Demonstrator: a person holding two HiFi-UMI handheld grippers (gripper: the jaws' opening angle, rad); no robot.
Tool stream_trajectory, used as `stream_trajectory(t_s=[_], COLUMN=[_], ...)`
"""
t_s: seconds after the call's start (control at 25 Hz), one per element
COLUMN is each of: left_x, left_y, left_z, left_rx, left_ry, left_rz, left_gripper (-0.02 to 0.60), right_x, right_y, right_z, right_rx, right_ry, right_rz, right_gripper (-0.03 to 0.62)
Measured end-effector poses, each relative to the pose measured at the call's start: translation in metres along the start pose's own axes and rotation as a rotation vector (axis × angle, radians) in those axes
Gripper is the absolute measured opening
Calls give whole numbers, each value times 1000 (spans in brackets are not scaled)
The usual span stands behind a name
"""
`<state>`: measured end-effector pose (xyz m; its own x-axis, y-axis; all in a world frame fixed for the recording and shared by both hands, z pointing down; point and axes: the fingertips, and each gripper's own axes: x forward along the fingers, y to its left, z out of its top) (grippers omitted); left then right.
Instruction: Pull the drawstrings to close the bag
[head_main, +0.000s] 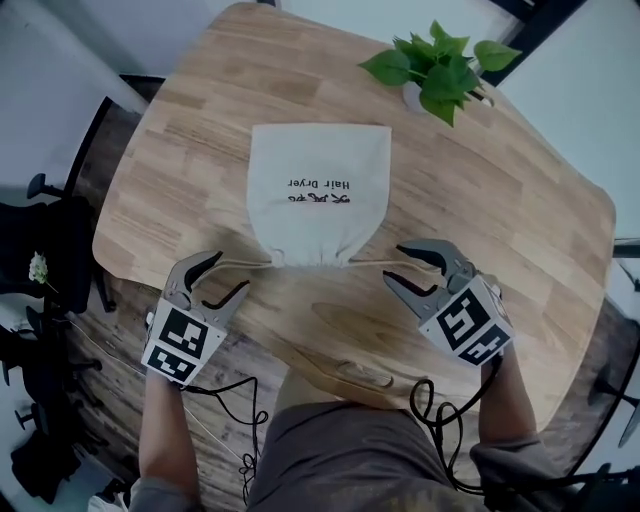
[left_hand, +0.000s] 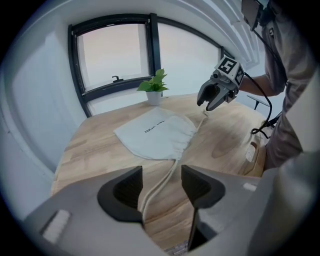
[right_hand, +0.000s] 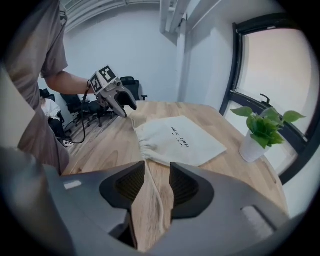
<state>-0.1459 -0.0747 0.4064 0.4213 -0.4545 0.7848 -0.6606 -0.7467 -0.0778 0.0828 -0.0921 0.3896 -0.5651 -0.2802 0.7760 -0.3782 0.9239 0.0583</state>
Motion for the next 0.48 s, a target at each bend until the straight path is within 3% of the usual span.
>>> stream_trajectory(t_s=[0.48], left_x=[55], left_y=[-20], left_z=[-10], left_rx=[91], left_ry=[62], left_rz=[-141], left_gripper=[215], right_x=[64], right_y=[26], right_z=[-6], right_rx=[-16], right_ry=[77], right_rz=[127], right_gripper=[173])
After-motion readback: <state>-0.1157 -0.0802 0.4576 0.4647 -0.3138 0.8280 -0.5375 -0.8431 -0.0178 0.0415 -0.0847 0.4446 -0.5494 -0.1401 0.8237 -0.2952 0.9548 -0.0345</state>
